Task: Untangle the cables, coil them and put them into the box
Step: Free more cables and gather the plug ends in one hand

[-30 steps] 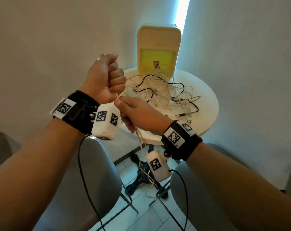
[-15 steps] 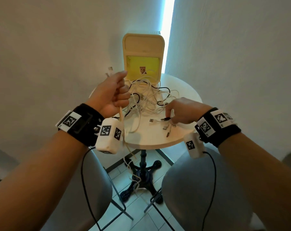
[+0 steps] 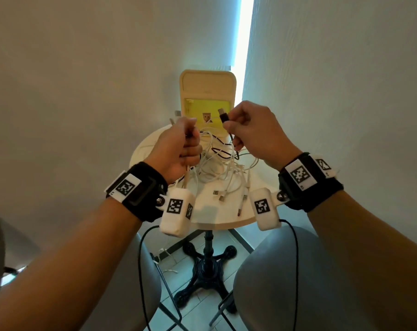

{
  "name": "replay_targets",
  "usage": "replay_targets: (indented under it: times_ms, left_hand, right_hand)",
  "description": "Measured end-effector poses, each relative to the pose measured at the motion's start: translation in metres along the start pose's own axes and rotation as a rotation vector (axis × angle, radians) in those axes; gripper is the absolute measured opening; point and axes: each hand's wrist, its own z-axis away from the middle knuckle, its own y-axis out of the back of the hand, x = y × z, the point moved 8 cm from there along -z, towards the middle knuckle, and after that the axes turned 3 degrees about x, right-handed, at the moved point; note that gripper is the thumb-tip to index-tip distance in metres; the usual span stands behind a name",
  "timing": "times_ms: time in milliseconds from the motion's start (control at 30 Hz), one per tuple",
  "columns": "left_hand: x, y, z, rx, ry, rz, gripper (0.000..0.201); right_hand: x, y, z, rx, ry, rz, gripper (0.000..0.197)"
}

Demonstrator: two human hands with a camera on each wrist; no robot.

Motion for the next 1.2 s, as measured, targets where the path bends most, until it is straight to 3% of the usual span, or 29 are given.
replay_targets:
  times_ms: [233, 533, 600, 733, 900, 1000, 1100, 1200]
  left_hand:
    - [0.0, -0.022, 0.008, -0.128, -0.132, -0.208, 0.031]
    - [-0.004, -0.026, -0.007, -0.155, -0.122, -0.18, 0.027]
    - [-0.005, -0.031, -0.007, -0.192, -0.125, -0.167, 0.034]
    - [-0.005, -0.041, -0.01, -0.228, -0.144, -0.192, 0.025]
    - [-0.004, -0.035, -0.022, -0.071, -0.159, -0.213, 0.031]
    - [0.002, -0.028, -0.026, 0.044, -0.187, -0.22, 0.036]
    - [0.008, -0.035, -0.027, 0.023, -0.201, -0.17, 0.045]
    - [0.02, -0.045, -0.022, -0.025, -0.213, -0.054, 0.055]
  right_hand:
    - [-0.003, -0.024, -0.002, -0.052, -0.04, -0.217, 0.012]
    - [0.0, -0.024, -0.002, -0.037, 0.013, -0.237, 0.008]
    - [0.003, -0.021, -0.002, -0.052, 0.01, -0.274, 0.009]
    - [0.004, -0.02, -0.001, -0.099, -0.006, -0.354, 0.019]
    - [0.015, -0.017, 0.004, -0.093, -0.088, -0.32, 0.039]
    - [0.028, -0.027, 0.013, -0.229, -0.155, -0.214, 0.039]
    - [0.035, -0.037, 0.018, -0.326, -0.138, -0.079, 0.033]
    - [0.033, -0.033, 0.014, -0.308, -0.114, -0.081, 0.018]
